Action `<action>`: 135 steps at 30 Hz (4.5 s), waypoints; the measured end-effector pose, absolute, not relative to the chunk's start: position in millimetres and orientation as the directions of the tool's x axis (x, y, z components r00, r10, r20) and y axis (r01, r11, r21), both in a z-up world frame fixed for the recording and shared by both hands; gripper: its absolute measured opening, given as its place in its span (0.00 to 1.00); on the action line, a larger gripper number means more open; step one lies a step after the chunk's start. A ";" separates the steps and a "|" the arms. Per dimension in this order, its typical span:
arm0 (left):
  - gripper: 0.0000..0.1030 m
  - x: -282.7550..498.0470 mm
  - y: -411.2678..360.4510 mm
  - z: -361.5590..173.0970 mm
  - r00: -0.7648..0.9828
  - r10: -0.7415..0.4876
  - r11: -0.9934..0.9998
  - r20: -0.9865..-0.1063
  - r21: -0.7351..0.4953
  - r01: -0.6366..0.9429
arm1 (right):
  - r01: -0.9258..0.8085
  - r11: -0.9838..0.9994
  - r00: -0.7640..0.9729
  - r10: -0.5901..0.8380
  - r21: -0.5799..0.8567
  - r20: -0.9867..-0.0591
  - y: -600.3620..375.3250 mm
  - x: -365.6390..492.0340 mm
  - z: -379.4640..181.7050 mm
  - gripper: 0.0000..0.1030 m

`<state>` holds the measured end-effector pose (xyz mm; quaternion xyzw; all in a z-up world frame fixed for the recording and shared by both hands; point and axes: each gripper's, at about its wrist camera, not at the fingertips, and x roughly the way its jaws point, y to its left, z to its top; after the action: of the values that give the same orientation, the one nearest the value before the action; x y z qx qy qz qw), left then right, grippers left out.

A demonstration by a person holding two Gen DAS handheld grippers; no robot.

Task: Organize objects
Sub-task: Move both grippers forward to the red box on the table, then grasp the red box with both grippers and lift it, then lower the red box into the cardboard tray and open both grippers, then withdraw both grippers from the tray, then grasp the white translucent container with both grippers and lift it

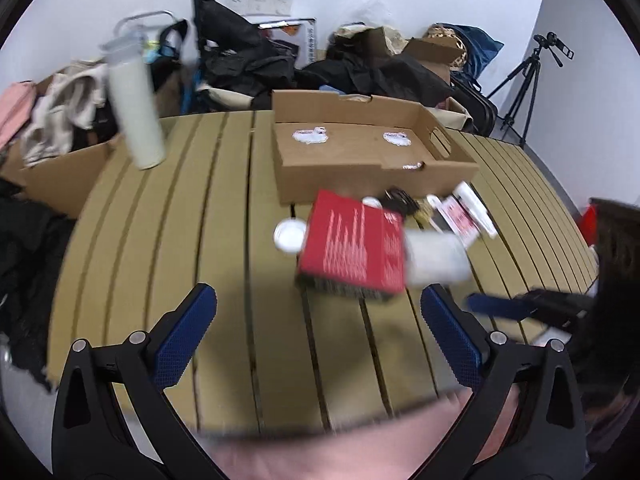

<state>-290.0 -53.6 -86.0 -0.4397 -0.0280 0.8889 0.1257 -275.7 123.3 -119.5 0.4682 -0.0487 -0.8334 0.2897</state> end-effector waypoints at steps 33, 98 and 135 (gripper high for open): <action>0.35 -278.6 -13.3 -46.3 -0.485 0.545 -0.838 -0.685 -0.466 -0.283 | 0.314 -0.889 -0.554 -0.456 0.333 -0.696 161.3 -281.7 -37.9 0.38; 1.00 -155.3 -22.4 53.9 -0.697 0.025 -0.998 -0.717 0.021 -0.057 | 0.235 -0.971 -0.687 -0.196 0.041 -0.699 266.3 -210.2 62.2 0.91; 1.00 -192.0 22.1 -62.5 -0.602 0.247 -0.953 -0.759 -0.079 -0.293 | 0.233 -0.928 -0.534 -0.372 0.291 -0.759 238.3 -172.6 -95.6 0.49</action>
<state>-192.0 22.1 -62.5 -0.4200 0.0269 0.8945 0.1509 -172.6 238.3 -95.6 0.4506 -0.0770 -0.8723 0.1736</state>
